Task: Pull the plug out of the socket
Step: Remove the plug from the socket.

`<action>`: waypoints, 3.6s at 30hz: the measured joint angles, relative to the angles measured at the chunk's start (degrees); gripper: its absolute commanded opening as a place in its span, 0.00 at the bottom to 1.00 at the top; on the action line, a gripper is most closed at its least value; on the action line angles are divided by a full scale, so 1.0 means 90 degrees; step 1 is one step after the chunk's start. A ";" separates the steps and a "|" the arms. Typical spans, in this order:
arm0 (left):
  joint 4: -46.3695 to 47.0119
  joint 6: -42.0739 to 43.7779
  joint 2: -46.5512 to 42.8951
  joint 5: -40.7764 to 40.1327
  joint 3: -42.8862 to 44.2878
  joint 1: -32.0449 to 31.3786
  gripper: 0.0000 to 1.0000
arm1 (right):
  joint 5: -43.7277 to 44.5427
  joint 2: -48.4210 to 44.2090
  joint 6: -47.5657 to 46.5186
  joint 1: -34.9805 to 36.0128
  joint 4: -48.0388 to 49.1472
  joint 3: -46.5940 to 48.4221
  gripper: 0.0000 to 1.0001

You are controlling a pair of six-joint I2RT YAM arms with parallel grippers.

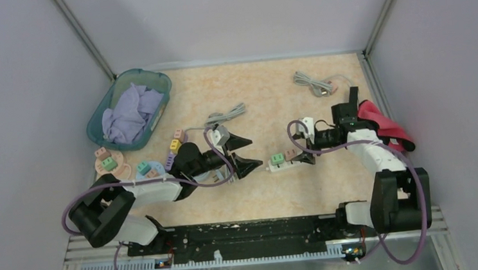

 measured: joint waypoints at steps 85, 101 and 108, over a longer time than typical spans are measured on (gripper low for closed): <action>0.0775 0.2407 0.0430 -0.0238 -0.1144 -0.0629 0.90 | 0.1426 0.1037 -0.0653 0.2431 -0.0590 0.0627 0.00; 0.0857 0.2501 0.1724 -0.0435 -0.0500 -0.1095 0.67 | 0.1353 0.1156 -0.0843 0.2431 -0.0678 0.0627 0.00; 0.0755 0.2582 0.1962 -0.0804 -0.0231 -0.1158 0.34 | 0.1348 0.1156 -0.0843 0.2431 -0.0680 0.0627 0.00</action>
